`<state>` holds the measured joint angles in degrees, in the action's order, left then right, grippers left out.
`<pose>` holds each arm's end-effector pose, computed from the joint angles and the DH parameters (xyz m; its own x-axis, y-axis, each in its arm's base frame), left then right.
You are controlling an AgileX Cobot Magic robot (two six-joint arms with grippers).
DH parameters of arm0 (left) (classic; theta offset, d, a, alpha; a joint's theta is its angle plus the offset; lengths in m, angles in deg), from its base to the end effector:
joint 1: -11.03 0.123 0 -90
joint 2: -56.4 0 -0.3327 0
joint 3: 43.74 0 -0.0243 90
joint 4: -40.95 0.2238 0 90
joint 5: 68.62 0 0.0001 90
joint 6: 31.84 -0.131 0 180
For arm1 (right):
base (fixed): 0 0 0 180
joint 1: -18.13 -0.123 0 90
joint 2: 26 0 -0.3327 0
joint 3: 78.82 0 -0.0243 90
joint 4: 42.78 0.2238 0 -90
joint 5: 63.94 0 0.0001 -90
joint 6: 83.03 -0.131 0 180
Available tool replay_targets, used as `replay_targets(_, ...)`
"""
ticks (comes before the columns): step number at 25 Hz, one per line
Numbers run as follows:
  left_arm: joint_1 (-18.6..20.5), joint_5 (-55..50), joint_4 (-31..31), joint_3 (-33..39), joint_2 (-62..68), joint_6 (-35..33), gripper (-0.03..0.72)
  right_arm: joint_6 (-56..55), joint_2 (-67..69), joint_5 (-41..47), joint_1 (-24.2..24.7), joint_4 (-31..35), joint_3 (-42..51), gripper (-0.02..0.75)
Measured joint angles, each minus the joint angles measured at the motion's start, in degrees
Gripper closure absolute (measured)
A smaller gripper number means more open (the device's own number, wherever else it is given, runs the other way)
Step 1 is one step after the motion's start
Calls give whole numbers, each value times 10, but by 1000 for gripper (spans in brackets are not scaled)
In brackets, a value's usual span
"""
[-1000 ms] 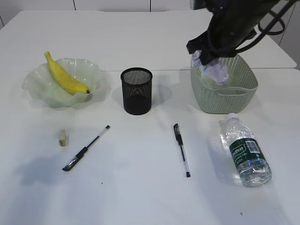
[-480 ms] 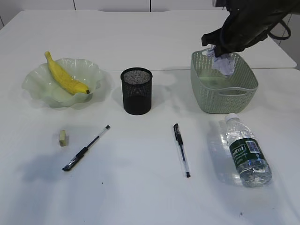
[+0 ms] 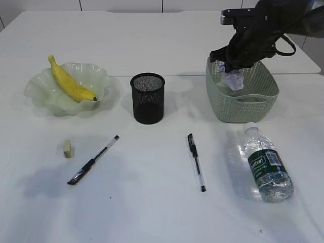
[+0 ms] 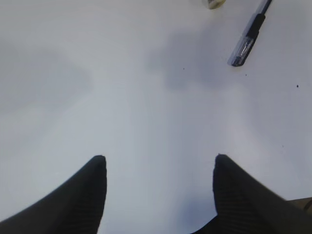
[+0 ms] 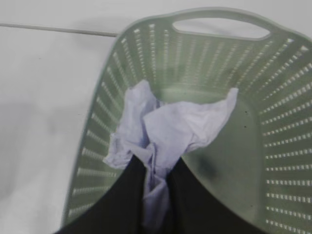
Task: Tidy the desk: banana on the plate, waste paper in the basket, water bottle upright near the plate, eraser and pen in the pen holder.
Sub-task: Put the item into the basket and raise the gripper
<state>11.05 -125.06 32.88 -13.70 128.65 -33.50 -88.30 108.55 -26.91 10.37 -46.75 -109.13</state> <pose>0.1701 -0.0153 0.2949 -0.9312 -0.0492 -0.3612 -0.0033 0.9919 -0.1268 0.5340 0.0673 0.2265 -0.7757 -0.0688 -0.6273 -0.0807 0.9967 -0.0095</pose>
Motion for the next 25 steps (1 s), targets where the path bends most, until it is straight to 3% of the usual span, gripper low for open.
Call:
replay_targets(4, 0, 0, 0, 0, 0, 0, 207, -45, 1, 0, 0, -53, -1, 554)
replay_targets(9, 0, -1, 0, 0, 0, 0, 207, -60, 1, 5, 0, -65, -1, 371)
replay_targets(25, 0, -12, 0, 0, 0, 0, 210, -64, 0, 204, 0, -51, -67, 337)
